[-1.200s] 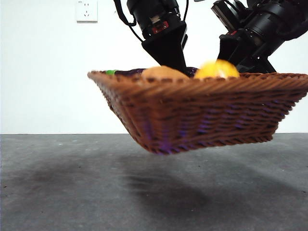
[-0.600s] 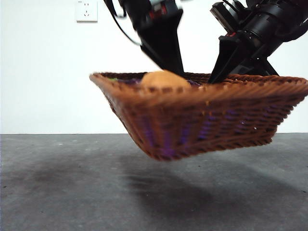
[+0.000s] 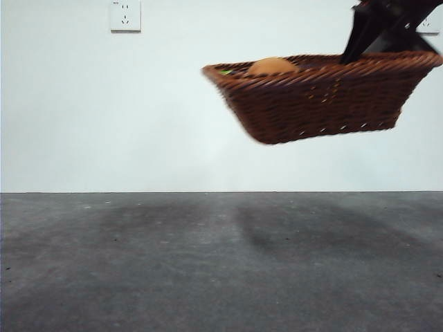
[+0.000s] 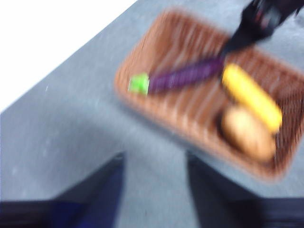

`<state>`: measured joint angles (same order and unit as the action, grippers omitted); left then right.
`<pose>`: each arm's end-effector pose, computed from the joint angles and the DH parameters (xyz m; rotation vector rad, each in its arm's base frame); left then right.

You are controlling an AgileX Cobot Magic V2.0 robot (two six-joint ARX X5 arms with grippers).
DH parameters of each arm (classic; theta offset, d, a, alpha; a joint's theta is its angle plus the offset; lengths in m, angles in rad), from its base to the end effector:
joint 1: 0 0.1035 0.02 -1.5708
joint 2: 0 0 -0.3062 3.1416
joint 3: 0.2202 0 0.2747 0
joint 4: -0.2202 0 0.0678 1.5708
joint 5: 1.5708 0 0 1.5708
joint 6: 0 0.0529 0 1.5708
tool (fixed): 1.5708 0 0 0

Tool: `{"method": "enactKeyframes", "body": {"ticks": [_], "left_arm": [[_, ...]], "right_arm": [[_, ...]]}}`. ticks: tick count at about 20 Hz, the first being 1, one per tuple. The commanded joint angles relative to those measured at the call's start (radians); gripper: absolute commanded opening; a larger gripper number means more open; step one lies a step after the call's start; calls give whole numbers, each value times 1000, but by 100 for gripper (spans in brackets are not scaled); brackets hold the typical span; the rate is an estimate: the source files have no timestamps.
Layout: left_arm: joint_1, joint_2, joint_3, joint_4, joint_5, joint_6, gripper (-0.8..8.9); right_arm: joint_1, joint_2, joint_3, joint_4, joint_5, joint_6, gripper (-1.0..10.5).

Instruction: Help me put the vegetables on the table into the basket

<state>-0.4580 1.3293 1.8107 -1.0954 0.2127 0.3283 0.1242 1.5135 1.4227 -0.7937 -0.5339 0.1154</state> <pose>0.2231 -0.1224 0.5093 0.3823 0.5095 -0.7466 0.3407 0.0697 0.3570 0.2871 0.9170 0.5635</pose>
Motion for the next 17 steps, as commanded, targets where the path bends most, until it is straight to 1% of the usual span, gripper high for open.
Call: {"method": "enactKeyframes", "body": {"ticks": [1,2,5,7,10,14,17], "left_arm": [[28,-19,-1,-36,5,-14,-8],[37,-27,-1,-51,5,-14,-8],[41,-47,-1,-58,5,-24,-8],[41,-51,-1,-59,4,-25,-8],[41,-52,-1,-68,3,-25,-8],[41,-52,-1,-67,3,-25,-8],[41,-52,-1,-67,3,-29,-8]], "right_arm": [[-53,0,32,-8,4,-20,-10],[-84,2,31,-10,8,-21,-10],[-145,36,31,-38,74,-70,-10],[-168,93,31,-51,78,-95,-10],[-178,199,31,-28,87,-102,-10],[-179,323,31,1,138,-119,-10],[-179,388,31,24,149,-124,-10]]}}
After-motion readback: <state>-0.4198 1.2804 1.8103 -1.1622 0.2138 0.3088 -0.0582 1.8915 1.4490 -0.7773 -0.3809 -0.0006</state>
